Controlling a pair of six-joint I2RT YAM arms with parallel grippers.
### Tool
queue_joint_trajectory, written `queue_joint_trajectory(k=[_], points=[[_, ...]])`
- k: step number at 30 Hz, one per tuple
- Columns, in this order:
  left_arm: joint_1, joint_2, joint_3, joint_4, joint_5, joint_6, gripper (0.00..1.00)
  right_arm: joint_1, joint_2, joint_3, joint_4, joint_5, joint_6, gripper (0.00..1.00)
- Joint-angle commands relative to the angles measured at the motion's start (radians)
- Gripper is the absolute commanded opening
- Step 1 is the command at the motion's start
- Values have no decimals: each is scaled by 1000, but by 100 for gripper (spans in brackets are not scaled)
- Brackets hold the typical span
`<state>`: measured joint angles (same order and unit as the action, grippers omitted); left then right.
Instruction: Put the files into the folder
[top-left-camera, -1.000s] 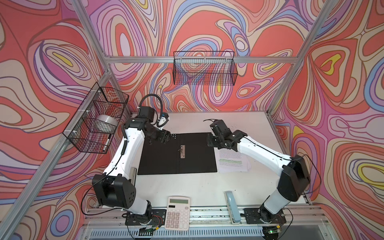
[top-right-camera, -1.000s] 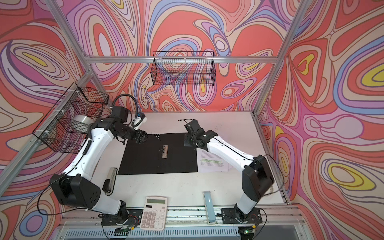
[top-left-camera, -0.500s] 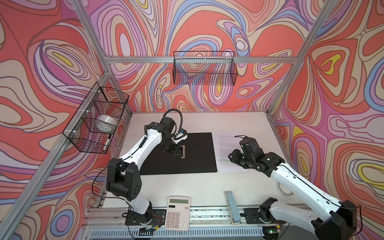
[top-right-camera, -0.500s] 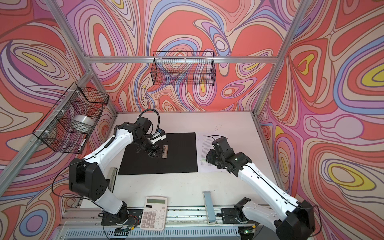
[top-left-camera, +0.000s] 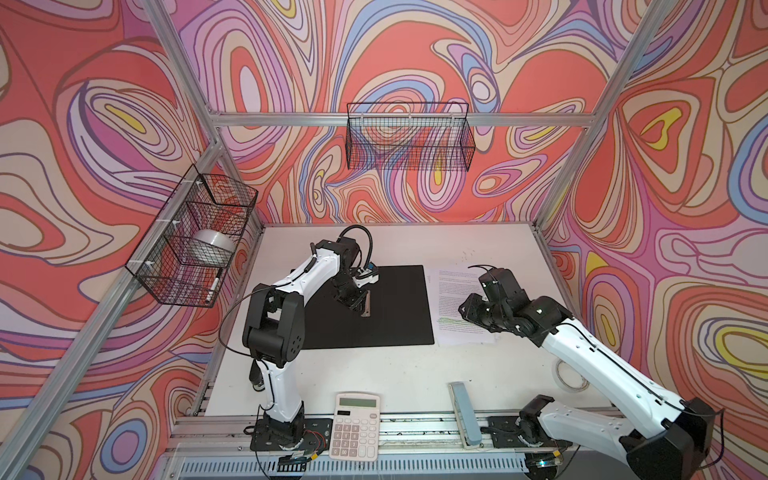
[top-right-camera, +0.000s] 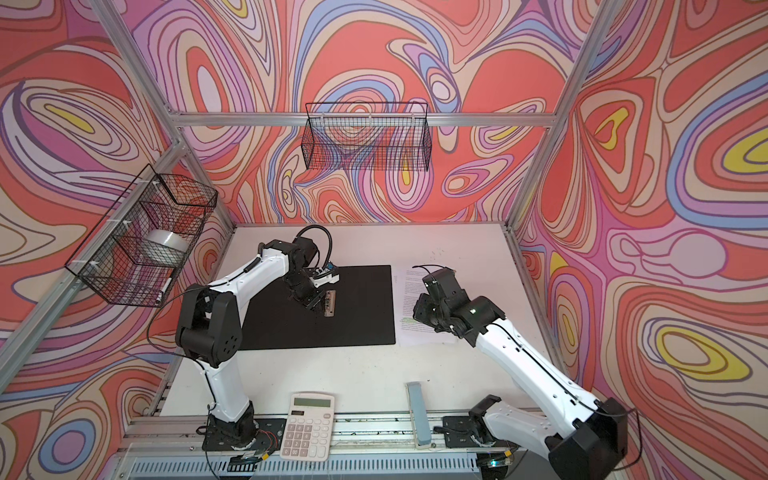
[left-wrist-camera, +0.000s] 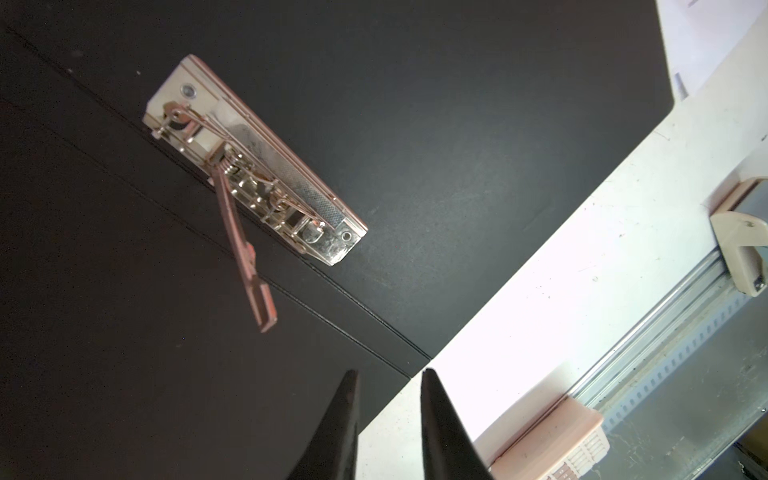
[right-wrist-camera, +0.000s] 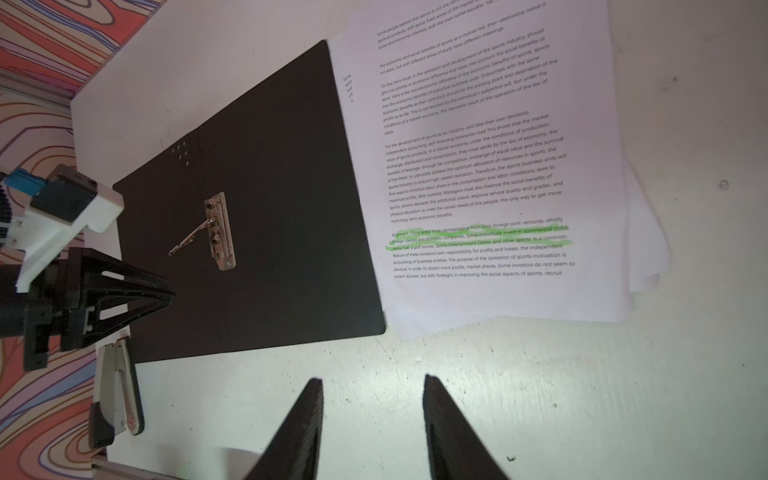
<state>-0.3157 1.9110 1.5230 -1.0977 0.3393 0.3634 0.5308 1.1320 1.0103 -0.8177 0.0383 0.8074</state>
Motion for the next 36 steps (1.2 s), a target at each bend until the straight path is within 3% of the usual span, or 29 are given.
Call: queue_joint_trajectory(k=[1,9,30,36], points=[[-6,18,23,-9,-33,23,31,-5,22,16,15,81,-39,42],[-6,67,40,-6,-19,18,34,-41,3,-30,120,105,-30,42],[-5,208,227,17,-49,-43,37,-67,-52,16,37,136,-38,42],[-6,219,261,51,-103,-84,37,-73,-42,22,29,139,-52,42]])
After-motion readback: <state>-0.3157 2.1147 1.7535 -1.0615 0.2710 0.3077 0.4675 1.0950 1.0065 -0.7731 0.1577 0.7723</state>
